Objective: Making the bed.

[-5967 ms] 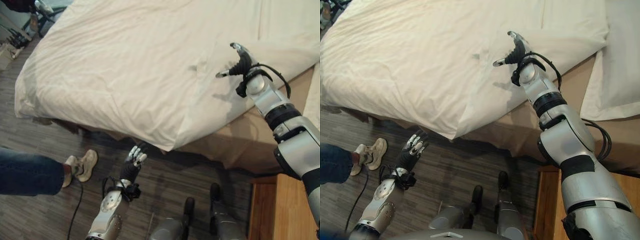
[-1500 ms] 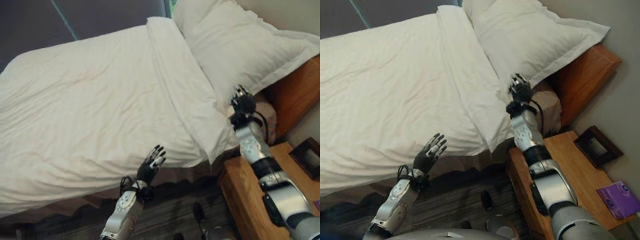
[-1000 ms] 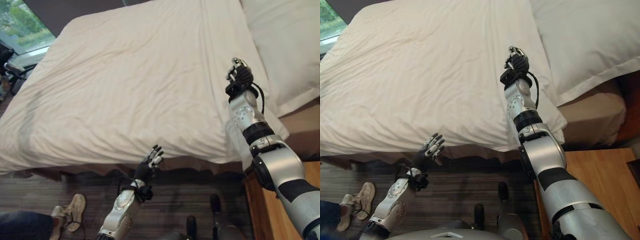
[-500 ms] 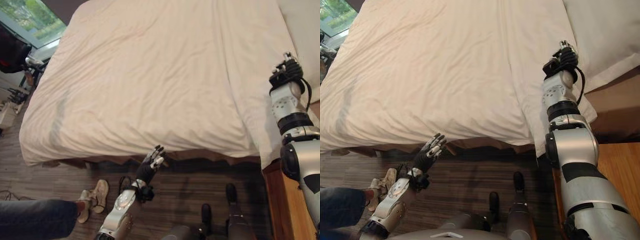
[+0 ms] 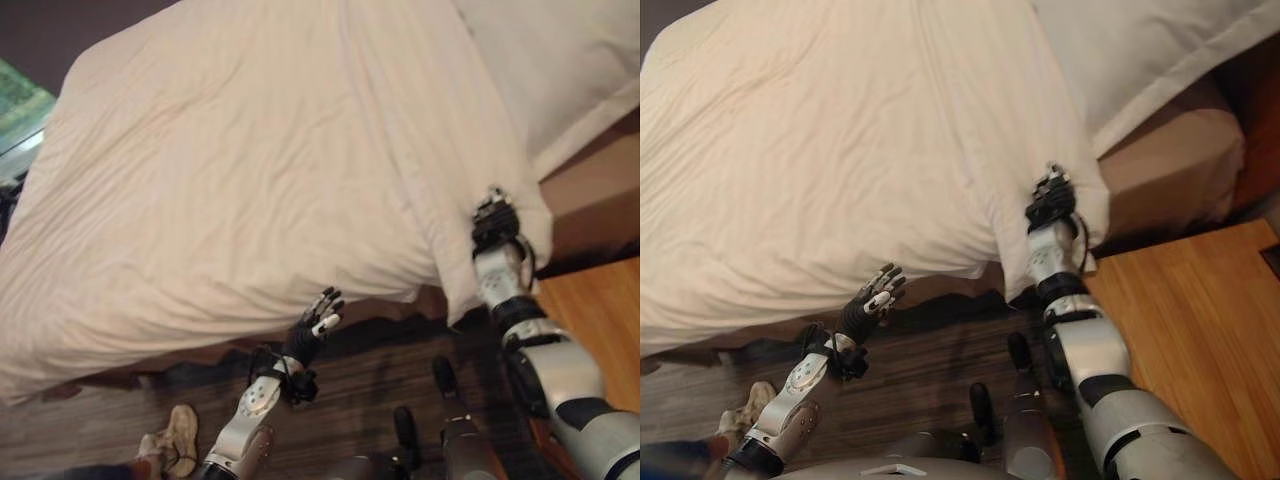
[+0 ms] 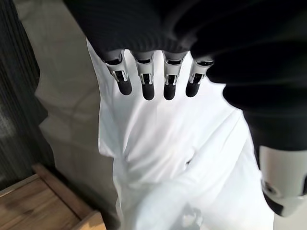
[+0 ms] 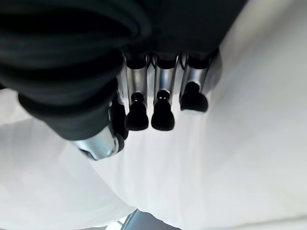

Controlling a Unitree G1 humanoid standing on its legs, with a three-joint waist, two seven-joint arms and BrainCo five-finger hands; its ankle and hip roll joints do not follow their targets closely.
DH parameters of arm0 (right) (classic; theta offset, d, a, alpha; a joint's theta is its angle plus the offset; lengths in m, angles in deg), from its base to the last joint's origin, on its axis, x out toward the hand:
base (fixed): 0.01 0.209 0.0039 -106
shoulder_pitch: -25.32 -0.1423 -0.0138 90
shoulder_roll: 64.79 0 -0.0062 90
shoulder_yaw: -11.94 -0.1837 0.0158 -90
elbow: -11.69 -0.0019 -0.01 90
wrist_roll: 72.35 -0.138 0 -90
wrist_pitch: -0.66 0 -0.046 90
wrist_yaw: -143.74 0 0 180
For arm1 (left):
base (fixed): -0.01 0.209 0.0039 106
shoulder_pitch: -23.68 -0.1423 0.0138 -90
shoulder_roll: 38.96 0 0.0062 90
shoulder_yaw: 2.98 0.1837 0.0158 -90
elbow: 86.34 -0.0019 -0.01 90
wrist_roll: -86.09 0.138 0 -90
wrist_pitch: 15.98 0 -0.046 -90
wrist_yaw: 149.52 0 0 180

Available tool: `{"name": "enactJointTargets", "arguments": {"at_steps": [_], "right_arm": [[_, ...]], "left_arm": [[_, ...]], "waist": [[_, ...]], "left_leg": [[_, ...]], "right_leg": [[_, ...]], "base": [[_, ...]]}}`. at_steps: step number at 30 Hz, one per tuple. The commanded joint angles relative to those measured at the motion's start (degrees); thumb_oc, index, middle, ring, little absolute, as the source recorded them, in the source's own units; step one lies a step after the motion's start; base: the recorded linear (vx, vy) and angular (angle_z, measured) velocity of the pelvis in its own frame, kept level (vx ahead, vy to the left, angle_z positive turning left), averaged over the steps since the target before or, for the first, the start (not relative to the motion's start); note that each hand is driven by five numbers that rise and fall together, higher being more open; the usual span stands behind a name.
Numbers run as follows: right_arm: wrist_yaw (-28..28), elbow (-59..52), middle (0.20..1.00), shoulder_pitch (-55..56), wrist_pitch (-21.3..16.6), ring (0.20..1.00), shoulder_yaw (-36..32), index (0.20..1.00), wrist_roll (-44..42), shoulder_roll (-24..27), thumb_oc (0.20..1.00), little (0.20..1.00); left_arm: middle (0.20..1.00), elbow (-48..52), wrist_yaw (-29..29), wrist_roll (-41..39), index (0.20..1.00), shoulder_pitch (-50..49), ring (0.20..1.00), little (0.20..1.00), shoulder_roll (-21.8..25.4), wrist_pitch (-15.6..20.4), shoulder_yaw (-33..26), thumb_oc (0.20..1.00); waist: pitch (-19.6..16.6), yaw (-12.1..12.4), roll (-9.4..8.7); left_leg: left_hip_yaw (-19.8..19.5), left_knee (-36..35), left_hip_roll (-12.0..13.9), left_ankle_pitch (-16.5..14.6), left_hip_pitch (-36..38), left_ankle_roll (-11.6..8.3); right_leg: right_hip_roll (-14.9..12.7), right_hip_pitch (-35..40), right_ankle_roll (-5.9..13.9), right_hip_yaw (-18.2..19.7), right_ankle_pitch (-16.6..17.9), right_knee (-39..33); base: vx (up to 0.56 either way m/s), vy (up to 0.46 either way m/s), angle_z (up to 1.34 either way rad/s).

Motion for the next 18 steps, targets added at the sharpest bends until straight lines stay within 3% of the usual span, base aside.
{"name": "enactJointTargets", "arguments": {"at_steps": [1,7,13,18], "right_arm": [[4.3,14.8,0.200,13.0,6.3,0.200,0.2,0.200,0.2,-3.5,0.200,0.200],[4.3,14.3,0.200,18.4,6.2,0.200,-0.5,0.200,2.3,-1.6,0.200,0.200],[4.4,8.1,0.200,22.8,4.7,0.200,-1.5,0.200,4.9,3.2,0.200,0.200],[3.5,-9.4,0.200,32.7,2.6,0.200,0.0,0.200,11.9,7.2,0.200,0.200]], "left_arm": [[1.000,1.2,0.0,-0.6,1.000,0.7,1.000,1.000,-1.3,3.9,-1.4,1.000],[1.000,1.4,0.0,-0.2,1.000,0.1,1.000,1.000,-1.7,4.0,-2.0,1.000],[1.000,1.3,-0.3,-0.7,1.000,-0.9,1.000,1.000,-1.6,4.2,-4.9,1.000],[1.000,0.0,-0.4,0.9,1.000,-0.6,1.000,1.000,-1.1,3.5,-7.9,1.000]], "waist": [[2.0,1.0,1.90],[2.1,-0.4,1.36],[1.8,-1.7,-0.40],[0.4,-3.8,-4.57]], "left_leg": [[-0.3,0.7,-0.9,1.3,-2.1,-0.96],[-0.4,0.7,-0.8,1.0,-1.3,-0.94],[0.0,0.7,-0.5,0.9,-0.6,-0.95],[-0.2,0.7,0.4,0.7,1.2,-0.94]], "right_leg": [[-2.3,3.5,4.90,2.2,-4.9,0.7],[-2.3,4.3,4.89,2.1,-5.0,0.7],[-2.2,4.8,4.96,2.2,-4.9,0.9],[-1.9,6.3,4.83,1.6,-4.9,1.2]], "base": [[0.00,0.017,-0.09],[-0.01,0.009,-0.05],[-0.01,0.000,-0.02],[-0.04,-0.033,0.04]]}}
